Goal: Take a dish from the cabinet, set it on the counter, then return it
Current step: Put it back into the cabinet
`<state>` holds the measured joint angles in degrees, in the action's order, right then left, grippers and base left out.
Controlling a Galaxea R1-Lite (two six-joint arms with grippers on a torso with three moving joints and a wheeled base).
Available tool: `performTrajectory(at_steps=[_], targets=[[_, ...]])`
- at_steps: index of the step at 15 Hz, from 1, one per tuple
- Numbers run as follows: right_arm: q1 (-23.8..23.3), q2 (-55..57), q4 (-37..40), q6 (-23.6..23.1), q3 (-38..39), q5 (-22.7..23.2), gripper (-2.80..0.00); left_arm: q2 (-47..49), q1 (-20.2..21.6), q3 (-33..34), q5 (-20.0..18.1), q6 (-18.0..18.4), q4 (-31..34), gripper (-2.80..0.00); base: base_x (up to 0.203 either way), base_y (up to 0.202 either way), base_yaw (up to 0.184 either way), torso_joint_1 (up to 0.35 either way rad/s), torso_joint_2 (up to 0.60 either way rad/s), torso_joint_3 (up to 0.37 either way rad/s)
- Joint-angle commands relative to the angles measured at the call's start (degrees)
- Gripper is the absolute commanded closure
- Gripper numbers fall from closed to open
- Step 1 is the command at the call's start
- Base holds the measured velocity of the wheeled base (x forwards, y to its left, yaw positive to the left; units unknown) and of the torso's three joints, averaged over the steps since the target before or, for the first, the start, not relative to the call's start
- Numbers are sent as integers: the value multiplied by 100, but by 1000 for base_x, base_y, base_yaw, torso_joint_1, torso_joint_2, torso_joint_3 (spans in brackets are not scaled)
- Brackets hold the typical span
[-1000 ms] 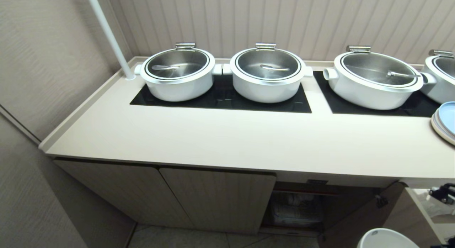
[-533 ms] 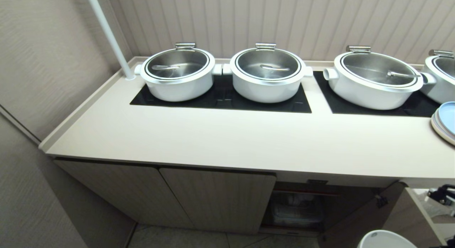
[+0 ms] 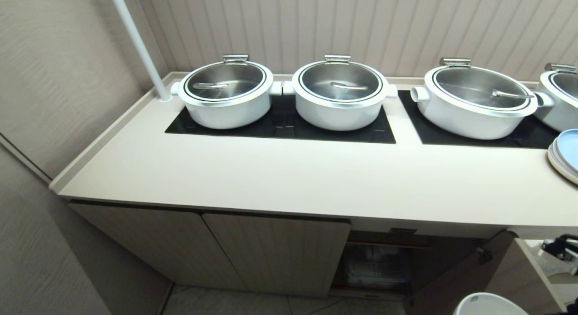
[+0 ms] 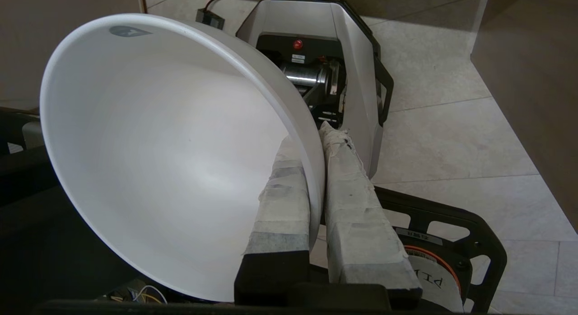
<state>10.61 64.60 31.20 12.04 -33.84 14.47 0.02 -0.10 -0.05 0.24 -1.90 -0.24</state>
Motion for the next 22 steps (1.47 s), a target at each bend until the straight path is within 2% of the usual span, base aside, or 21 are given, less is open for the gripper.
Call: performTrajectory(at_steps=[1,9,22], targets=[[3,9,27,8,18,12,0,-2,1,5,11,-3,-2,0,0,0,0,0,0,0],[38,9,18,39,44,12,0,-2,1,-4,11,-3,-2,0,0,0,0,-7,6,9],[126,18,9,132,27,3,0,-2,1,5,2,-3,-2,0,0,0,0,-50,114,59]])
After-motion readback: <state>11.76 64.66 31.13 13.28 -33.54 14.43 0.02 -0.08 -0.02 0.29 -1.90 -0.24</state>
